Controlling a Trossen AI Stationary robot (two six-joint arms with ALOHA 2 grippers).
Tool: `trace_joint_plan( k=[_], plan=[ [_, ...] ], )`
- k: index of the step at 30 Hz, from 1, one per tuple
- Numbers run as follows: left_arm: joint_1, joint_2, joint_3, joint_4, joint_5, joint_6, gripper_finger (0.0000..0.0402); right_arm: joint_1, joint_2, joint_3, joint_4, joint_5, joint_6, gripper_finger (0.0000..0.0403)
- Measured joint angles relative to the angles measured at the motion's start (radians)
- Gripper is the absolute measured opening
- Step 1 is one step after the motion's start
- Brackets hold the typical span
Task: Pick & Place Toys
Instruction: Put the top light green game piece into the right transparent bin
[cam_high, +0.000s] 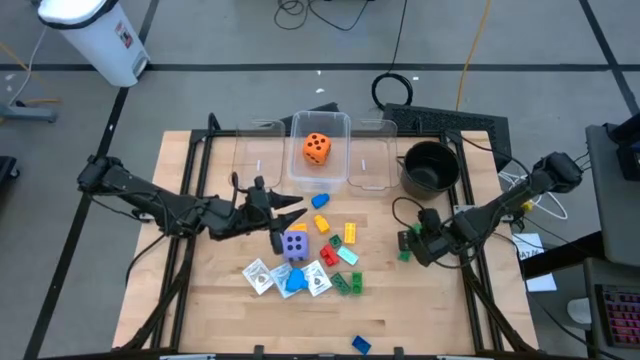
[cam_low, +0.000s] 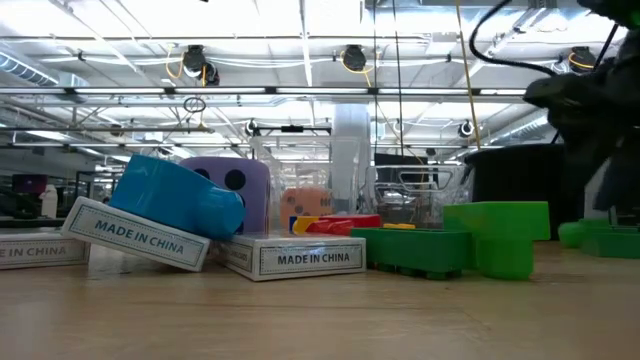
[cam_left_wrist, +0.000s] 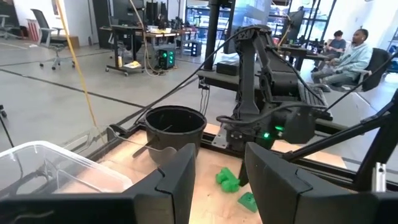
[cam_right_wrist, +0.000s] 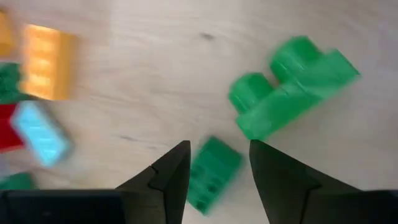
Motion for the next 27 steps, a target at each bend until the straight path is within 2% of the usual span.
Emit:
trace_joint_plan(
  k=[5, 12, 17, 21, 23, 25, 27],
  plan=[
    [0.0, 0.0, 0.0, 0.0, 0.001, -0.006, 0.0145, -0.047, -0.036, 0.0, 0.101, 0.012, -0.135, 0.0153],
    [0.0, 0.0, 0.0, 0.001, 0.0, -0.01, 0.0145, -0.102, -0.131, 0.0, 0.352, 0.186, -0.418, 0.0156],
    [0.0, 0.0, 0.0, 0.001, 0.0, -0.009, 0.0145, -0.163, -0.192, 0.002, 0.572, 0.189, -0.686, 0.0155],
    [0.0, 0.0, 0.0, 0.002, 0.0, -0.009, 0.0145, -0.213, -0.197, 0.002, 0.767, 0.209, -0.817, 0.0154],
    [0.0, 0.0, 0.0, 0.005, 0.0, -0.009, 0.0145, -0.252, -0.199, 0.002, 0.854, 0.159, -0.922, 0.0153],
    [0.0, 0.0, 0.0, 0.008, 0.0, -0.009, 0.0145, -0.29, -0.215, 0.002, 0.914, 0.0, -1.073, 0.0154],
    [0.0, 0.0, 0.0, 0.009, 0.0, -0.013, 0.0145, -0.326, -0.229, 0.009, 0.923, -0.142, -1.146, 0.0154]
  ],
)
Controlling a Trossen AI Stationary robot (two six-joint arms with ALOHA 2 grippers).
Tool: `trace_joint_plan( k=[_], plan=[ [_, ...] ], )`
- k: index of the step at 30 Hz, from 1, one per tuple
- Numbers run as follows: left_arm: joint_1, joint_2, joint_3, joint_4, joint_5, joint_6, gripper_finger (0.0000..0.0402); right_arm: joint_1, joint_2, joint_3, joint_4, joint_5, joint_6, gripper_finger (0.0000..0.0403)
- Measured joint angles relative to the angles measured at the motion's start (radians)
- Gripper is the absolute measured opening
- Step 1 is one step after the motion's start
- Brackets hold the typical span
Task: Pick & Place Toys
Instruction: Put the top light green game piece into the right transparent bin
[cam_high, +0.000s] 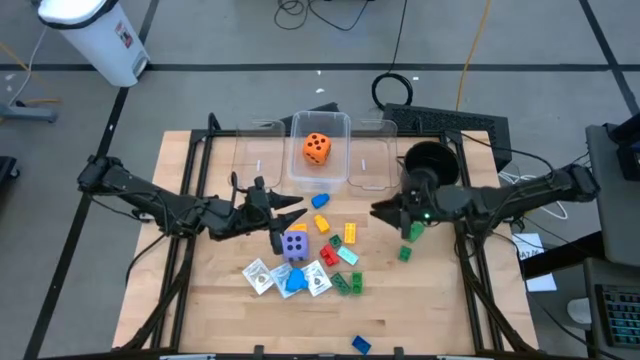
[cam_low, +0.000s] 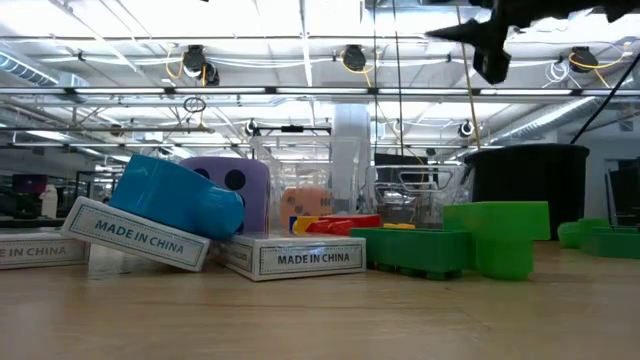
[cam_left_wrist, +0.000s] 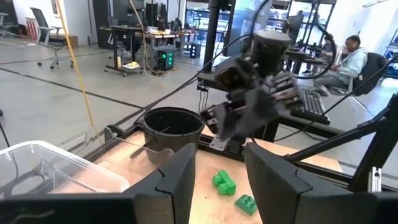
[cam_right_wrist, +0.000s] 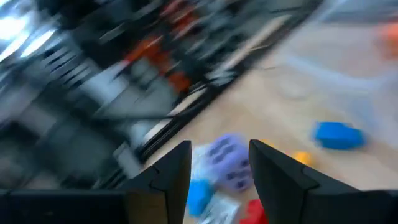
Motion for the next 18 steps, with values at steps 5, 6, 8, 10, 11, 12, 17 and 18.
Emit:
trace_joint_plan(
  k=[5, 6, 8, 10, 11, 12, 17, 18],
  plan=[
    [0.0, 0.0, 0.0, 0.0, -0.002, -0.009, 0.0145, -0.051, 0.006, 0.088, -0.307, -0.169, -0.043, 0.0142],
    [0.0, 0.0, 0.0, 0.0, -0.007, -0.012, 0.0145, -0.058, 0.015, 0.116, -0.394, -0.204, -0.073, 0.0139],
    [0.006, 0.0, 0.0, 0.001, -0.011, -0.018, 0.0145, -0.066, 0.037, 0.171, -0.577, -0.258, -0.162, 0.0133],
    [0.015, 0.0, 0.0, 0.011, -0.016, -0.028, 0.0145, -0.068, 0.065, 0.224, -0.716, -0.261, -0.292, 0.0128],
    [0.023, 0.0, 0.0, 0.019, -0.016, -0.035, 0.0145, -0.068, 0.077, 0.247, -0.775, -0.251, -0.375, 0.0126],
    [0.03, 0.0, 0.0, 0.029, -0.016, -0.046, 0.0145, -0.068, 0.09, 0.27, -0.826, -0.237, -0.461, 0.0125],
    [0.074, 0.0, 0.0, 0.042, -0.017, -0.133, 0.0145, -0.066, 0.143, 0.352, -0.97, -0.17, -0.878, 0.0121],
    [0.082, 0.0, 0.0, 0.042, -0.017, -0.153, 0.0145, -0.066, 0.145, 0.354, -0.982, -0.17, -0.933, 0.0121]
  ],
)
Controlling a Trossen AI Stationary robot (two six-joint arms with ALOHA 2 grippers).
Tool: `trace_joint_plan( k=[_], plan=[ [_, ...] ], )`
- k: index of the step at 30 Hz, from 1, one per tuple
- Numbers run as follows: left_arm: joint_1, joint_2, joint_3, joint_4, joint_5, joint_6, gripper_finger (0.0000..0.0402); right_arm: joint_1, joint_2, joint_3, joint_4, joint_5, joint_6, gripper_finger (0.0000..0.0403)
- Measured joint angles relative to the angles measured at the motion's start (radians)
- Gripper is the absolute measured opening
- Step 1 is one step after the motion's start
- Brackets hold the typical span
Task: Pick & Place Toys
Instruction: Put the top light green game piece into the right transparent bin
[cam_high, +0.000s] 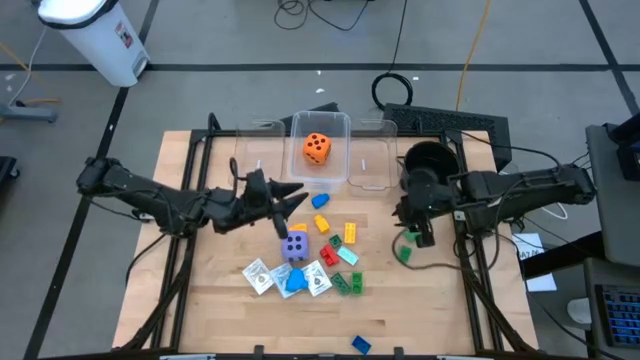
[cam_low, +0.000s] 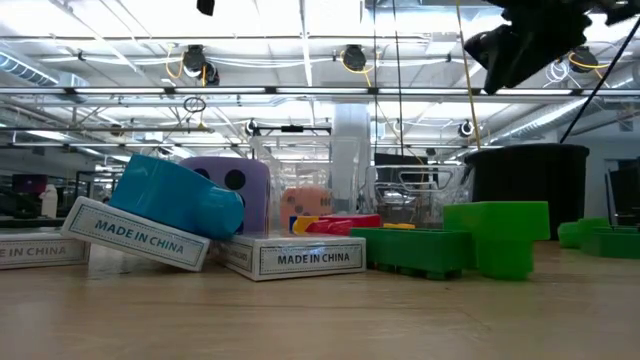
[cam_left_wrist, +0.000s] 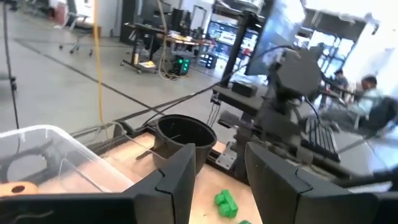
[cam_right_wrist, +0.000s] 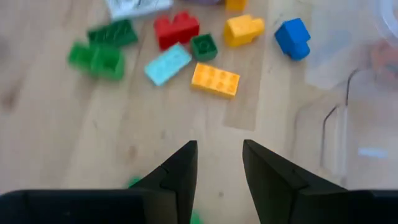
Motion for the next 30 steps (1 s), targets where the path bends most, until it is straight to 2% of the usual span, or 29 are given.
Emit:
trace_joint_plan(
  k=[3, 11, 13, 18, 25, 30],
  plan=[
    [0.021, 0.0, 0.0, 0.003, 0.0, -0.069, 0.0145, -0.01, 0.001, -0.015, -0.017, 0.008, -0.077, 0.0124],
    [0.031, 0.0, 0.0, 0.003, 0.0, -0.233, 0.0145, -0.066, 0.002, -0.085, -0.188, 0.02, -0.04, 0.0152],
    [0.031, 0.0, 0.0, 0.003, 0.0, -0.24, 0.0145, -0.073, 0.002, -0.104, -0.212, 0.017, -0.043, 0.0167],
    [0.031, 0.0, 0.0, 0.002, 0.0, -0.259, 0.0145, -0.072, 0.002, -0.157, -0.214, -0.083, -0.067, 0.0215],
    [0.031, 0.0, 0.0, 0.002, 0.0, -0.261, 0.0145, -0.063, 0.005, -0.246, -0.169, -0.085, -0.134, 0.0284],
    [0.031, 0.0, 0.0, 0.002, 0.0, -0.279, 0.0145, -0.062, 0.055, -0.286, -0.138, -0.083, -0.171, 0.0317]
  ],
)
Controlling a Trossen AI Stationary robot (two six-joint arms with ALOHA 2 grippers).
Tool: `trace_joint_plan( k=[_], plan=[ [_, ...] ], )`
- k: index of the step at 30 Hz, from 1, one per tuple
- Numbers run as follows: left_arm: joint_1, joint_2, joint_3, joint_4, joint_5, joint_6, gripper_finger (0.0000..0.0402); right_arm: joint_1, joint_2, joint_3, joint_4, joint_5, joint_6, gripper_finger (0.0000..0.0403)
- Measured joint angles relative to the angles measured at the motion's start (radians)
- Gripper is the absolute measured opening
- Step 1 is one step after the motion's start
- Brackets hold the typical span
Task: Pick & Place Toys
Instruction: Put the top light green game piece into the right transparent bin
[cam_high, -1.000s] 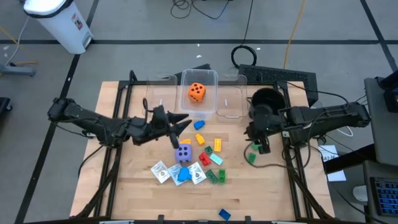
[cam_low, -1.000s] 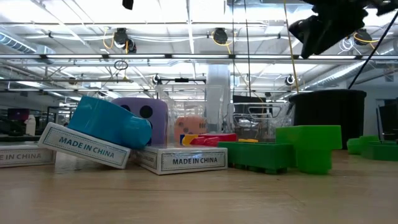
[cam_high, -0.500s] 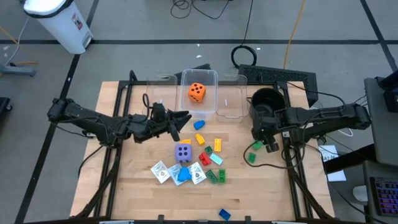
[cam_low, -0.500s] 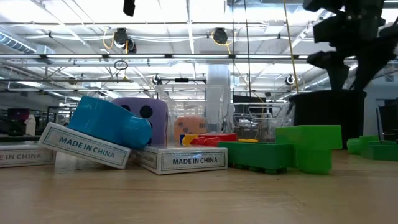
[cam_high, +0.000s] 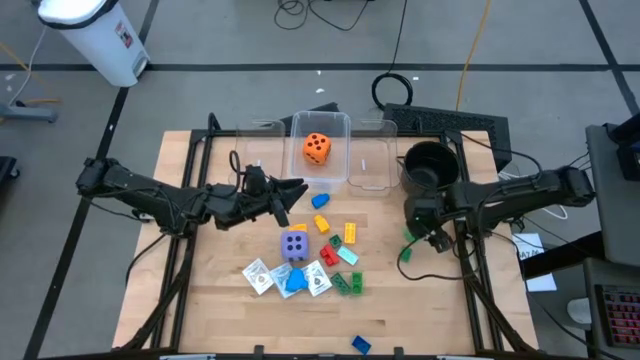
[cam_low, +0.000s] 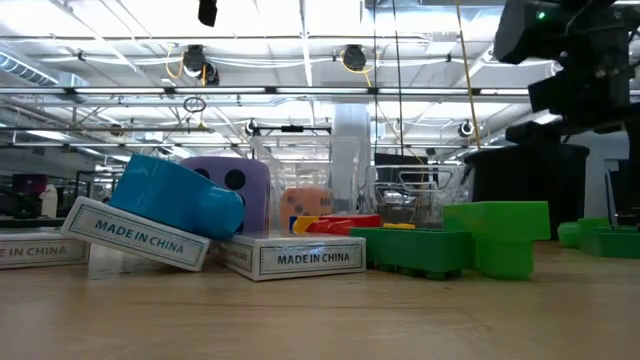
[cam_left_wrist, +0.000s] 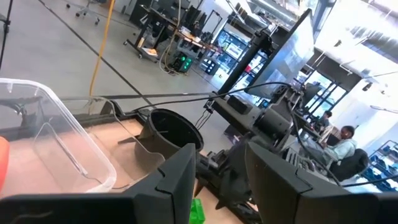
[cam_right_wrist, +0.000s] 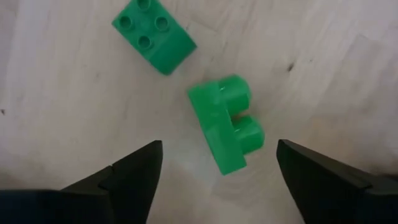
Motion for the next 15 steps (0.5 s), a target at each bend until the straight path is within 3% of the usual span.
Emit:
trace_joint_plan(
  k=[6, 15],
  plan=[
    [0.0, 0.0, 0.0, 0.0, 0.0, -0.002, 0.0145, 0.0, 0.101, -0.001, 0.062, 0.003, -0.073, 0.0329],
    [0.0, 0.0, 0.0, 0.0, 0.0, -0.002, 0.0145, 0.0, 0.235, -0.001, 0.09, 0.058, -0.116, 0.0307]
  ],
)
